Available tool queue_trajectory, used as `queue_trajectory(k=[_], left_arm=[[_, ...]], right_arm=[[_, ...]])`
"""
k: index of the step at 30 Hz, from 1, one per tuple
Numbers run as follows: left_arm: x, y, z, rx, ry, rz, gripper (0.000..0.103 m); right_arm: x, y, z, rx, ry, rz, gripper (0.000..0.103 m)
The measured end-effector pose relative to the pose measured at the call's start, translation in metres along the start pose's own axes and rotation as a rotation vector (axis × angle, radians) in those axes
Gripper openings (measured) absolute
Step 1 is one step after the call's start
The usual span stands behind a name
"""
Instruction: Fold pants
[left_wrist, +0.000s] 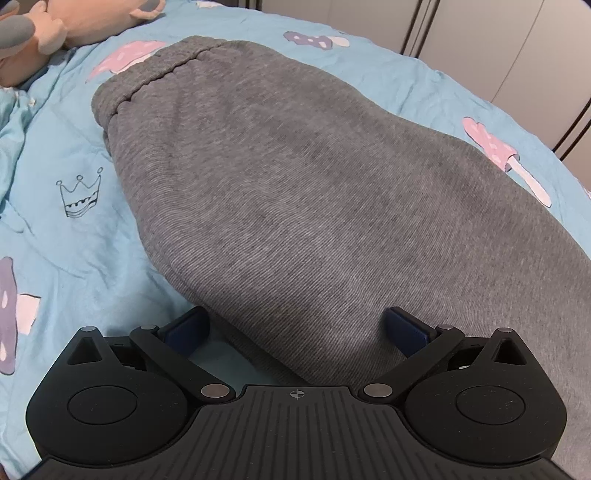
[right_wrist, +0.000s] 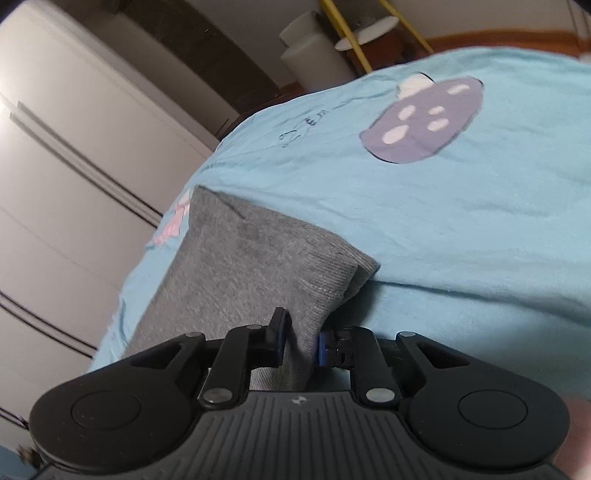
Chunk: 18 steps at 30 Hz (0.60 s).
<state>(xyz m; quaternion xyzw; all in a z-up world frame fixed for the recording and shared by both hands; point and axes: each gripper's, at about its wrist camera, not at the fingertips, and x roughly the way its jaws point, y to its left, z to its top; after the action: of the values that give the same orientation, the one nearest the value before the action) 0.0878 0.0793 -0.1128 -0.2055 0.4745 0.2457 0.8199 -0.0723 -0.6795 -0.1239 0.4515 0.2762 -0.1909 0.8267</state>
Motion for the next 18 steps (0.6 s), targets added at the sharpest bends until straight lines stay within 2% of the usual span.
queue_trajectory(k=[5,18], left_arm=[[0.0006,-0.0003,0.0,0.0,0.0,0.0,0.103],[0.0019,-0.0004,-0.0001,-0.003,-0.003,0.004,0.103]], right_arm=[[0.0031,-0.0101,0.0042,0.083,-0.003,0.03,0.017],[0.0048,-0.011,0.0058,0.088,-0.004,0.036,0.02]])
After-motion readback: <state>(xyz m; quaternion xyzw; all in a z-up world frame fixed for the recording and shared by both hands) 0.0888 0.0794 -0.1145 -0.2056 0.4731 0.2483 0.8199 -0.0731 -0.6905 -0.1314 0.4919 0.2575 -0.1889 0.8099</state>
